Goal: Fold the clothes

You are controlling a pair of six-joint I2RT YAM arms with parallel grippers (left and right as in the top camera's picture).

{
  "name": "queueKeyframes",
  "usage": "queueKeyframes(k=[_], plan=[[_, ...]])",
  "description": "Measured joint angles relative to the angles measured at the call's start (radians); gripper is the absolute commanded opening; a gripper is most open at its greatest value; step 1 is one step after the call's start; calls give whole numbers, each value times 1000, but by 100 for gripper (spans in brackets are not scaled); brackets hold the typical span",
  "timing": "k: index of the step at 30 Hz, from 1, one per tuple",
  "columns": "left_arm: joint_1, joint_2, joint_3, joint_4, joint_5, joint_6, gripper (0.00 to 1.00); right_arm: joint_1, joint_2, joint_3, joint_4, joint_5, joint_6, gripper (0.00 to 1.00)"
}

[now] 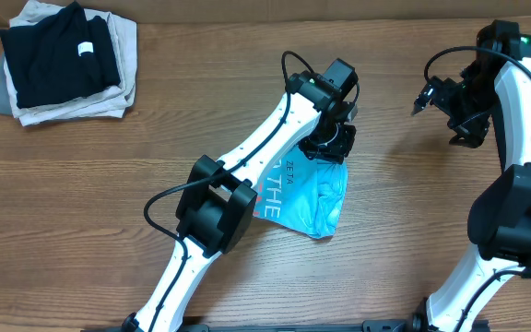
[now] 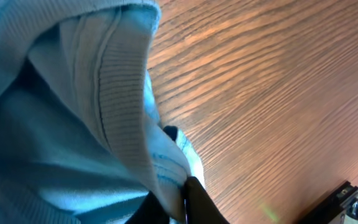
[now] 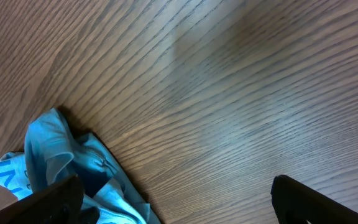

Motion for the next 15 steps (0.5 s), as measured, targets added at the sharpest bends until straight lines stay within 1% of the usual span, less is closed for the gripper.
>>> queueKeyframes(k=[4, 5, 6, 11, 13, 15], plan=[[-15, 0, -10, 4, -3, 0, 15, 0, 0, 0, 0, 0, 1, 100], [-26, 0, -20, 11, -3, -1, 18, 0, 0, 0, 0, 0, 0, 100], [-39, 1, -33, 19, -3, 0, 24, 0, 0, 0, 0, 0, 0, 100], [-131, 20, -66, 23, -3, -5, 33, 0, 0, 0, 0, 0, 0, 100], [-166, 27, -71, 21, -3, -5, 32, 0, 0, 0, 0, 0, 0, 100], [-196, 29, -71, 14, -3, -5, 28, 0, 0, 0, -1, -1, 0, 100]])
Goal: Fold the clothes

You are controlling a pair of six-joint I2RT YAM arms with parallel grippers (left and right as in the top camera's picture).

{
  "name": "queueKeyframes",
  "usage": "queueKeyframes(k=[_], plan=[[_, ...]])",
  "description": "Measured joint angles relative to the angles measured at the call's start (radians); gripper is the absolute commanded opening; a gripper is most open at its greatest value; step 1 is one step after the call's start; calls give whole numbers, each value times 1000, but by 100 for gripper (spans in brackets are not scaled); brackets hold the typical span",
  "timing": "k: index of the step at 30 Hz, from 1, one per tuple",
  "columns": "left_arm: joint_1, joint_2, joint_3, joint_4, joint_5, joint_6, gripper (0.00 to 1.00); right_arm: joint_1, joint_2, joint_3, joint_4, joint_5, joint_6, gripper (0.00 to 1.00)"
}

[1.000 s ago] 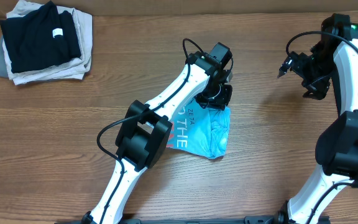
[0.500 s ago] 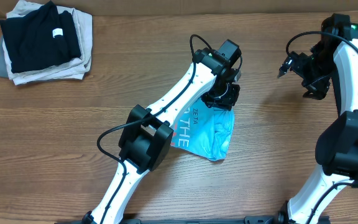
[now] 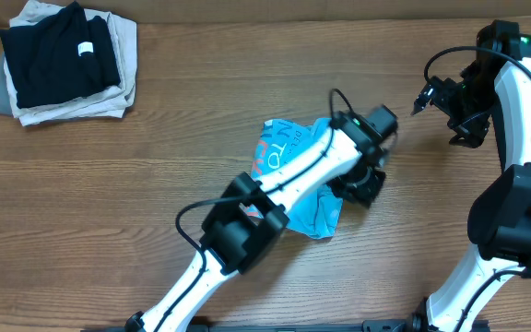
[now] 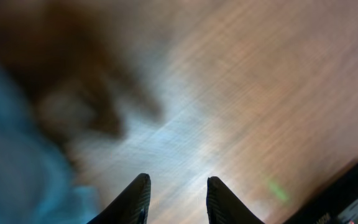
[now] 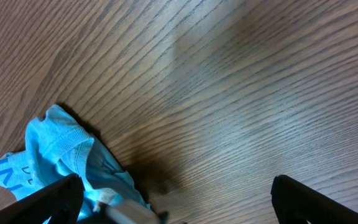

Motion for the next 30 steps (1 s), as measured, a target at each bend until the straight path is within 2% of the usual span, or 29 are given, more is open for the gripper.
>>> queueKeyframes(k=[4, 7, 9, 11, 15, 19, 30], plan=[[-10, 3, 37, -85, -8, 5, 27, 0, 0, 0, 0, 1, 0, 100], [17, 8, 140, -217, -71, 5, 36, 0, 0, 0, 0, 1, 0, 100], [47, 8, 227, -288, -123, 1, 47, 0, 0, 0, 0, 1, 0, 100], [95, 5, 311, -325, -172, -2, 50, 0, 0, 0, 1, 1, 0, 100], [199, -4, 347, -326, -212, -3, 48, 0, 0, 0, 0, 1, 0, 100], [266, -4, 302, -310, -229, -3, 46, 0, 0, 0, 0, 0, 0, 100], [211, 3, 190, -196, -242, -8, 47, 0, 0, 0, 0, 1, 0, 100]])
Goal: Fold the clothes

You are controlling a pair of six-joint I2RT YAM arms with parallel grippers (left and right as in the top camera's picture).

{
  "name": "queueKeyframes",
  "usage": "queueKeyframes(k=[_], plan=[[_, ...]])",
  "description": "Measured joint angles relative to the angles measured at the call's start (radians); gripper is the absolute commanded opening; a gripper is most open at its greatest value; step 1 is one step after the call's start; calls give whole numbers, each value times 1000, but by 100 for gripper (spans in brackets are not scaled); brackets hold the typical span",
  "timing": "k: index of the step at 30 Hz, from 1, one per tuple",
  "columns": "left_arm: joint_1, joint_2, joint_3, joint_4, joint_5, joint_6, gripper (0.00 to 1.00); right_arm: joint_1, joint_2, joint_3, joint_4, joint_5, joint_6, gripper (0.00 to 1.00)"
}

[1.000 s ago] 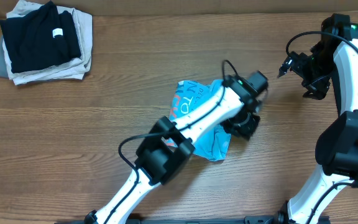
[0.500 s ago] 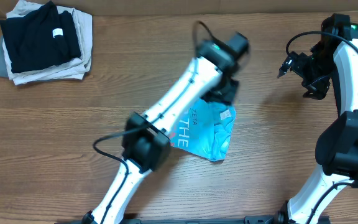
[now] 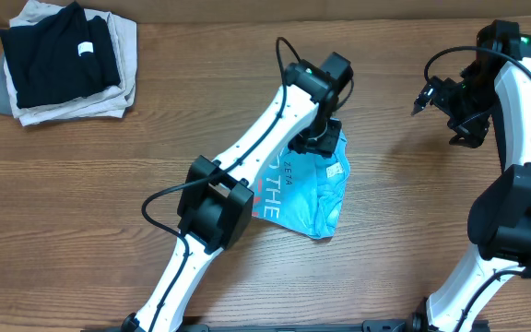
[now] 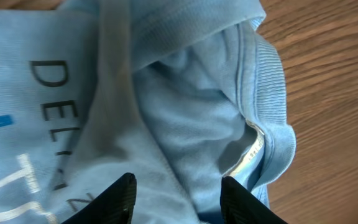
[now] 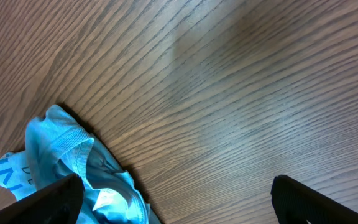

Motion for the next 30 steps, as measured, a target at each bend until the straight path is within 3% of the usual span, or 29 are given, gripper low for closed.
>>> queueKeyframes(k=[11, 13, 16, 18, 19, 30], plan=[[-8, 0, -61, 41, -87, -48, 45, 0, 0, 0, 0, 0, 0, 100], [-8, 0, -75, 52, -93, -50, 41, 0, 0, 0, 0, 0, 0, 100], [-8, 0, -95, 61, -98, -53, 29, 0, 0, 0, 0, 0, 0, 100], [-9, 0, -101, 63, -100, -55, 9, 0, 0, 0, 0, 0, 0, 100], [-10, 0, -103, 66, -101, -64, 4, 0, 0, 0, 0, 0, 0, 100], [-44, 0, -93, -9, -104, -67, 4, 0, 0, 0, 0, 0, 0, 100]])
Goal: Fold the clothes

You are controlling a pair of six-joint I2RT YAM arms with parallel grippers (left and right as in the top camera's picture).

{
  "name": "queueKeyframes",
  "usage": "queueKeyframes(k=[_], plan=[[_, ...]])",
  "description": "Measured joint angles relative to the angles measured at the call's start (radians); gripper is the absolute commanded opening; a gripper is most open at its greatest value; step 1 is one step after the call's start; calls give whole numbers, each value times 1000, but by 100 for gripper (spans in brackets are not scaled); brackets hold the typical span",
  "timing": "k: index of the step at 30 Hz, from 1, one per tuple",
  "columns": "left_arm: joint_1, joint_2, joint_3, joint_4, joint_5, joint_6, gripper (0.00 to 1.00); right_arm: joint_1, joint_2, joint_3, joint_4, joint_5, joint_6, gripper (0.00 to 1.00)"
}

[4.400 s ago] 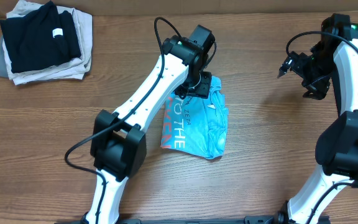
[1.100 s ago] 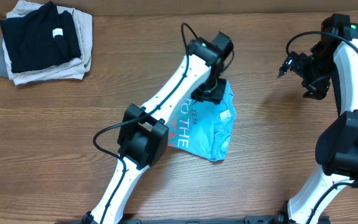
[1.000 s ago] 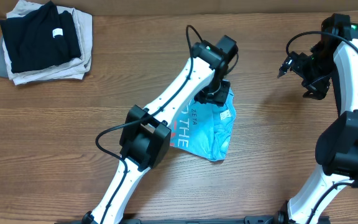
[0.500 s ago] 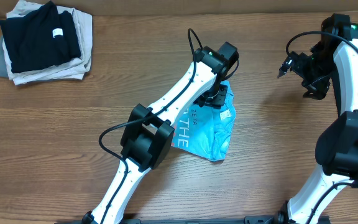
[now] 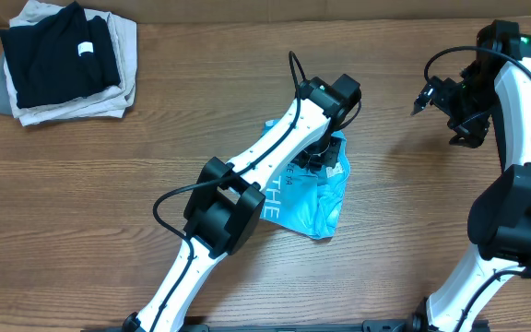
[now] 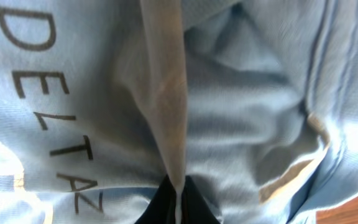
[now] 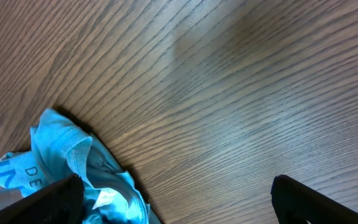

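Note:
A light blue T-shirt [image 5: 312,198] with dark lettering lies crumpled in the middle of the table. My left gripper [image 5: 319,152] is down on its upper part, shut on a raised fold of the fabric [image 6: 166,93]; the pinched ridge runs up from the fingertips [image 6: 178,198]. The shirt's collar and label show in the right wrist view, T-shirt [image 7: 61,168]. My right gripper [image 7: 173,205] hangs high at the right over bare wood, open and wide apart, well away from the shirt.
A stack of folded clothes [image 5: 63,60], black on top of beige and grey, sits at the far left corner. The wooden table [image 5: 109,194] spreads around the shirt. The right arm [image 5: 514,111] stands along the right edge.
My left gripper was open just above the shirt near its collar; now it is shut on a fold of the fabric. The right arm has not moved.
First my left gripper held a bunched part of the shirt. Then it was open and off to the right over bare wood. Later it hovered open over the collar area, and now it pinches a fold there. The right gripper stayed open throughout.

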Motion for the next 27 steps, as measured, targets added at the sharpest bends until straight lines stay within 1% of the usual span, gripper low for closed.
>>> queueKeyframes(k=[5, 8, 14, 20, 21, 22, 24, 25, 26, 27], plan=[[-2, 0, 87, -117, 0, 3, 4, 0, 0, 0, 0, 0, 0, 100], [-2, -5, 118, -151, 2, 4, 4, 0, 0, 0, 0, 0, -1, 100], [-8, -6, 120, -126, 43, 4, 4, 0, 0, 0, 0, 0, -1, 100], [-45, -6, 120, -94, 66, 4, 9, 0, 0, 0, 0, 0, -1, 100], [-55, -6, 120, -94, 68, 4, 12, 0, 0, 0, 0, 0, -1, 100], [-64, -6, 120, -95, 70, 5, 19, 0, 0, 0, 0, 0, 0, 100], [-82, -6, 120, -96, 76, 10, 39, 0, 0, 0, 0, 0, 0, 100], [-92, -4, 120, -96, 79, 13, 46, 0, 0, 0, 0, 0, -1, 100], [-97, -2, 120, -96, 80, 18, 47, 0, 0, 0, 0, 0, 0, 100], [-102, 0, 120, -96, 82, 21, 46, 0, 0, 0, 0, 0, -1, 100]])
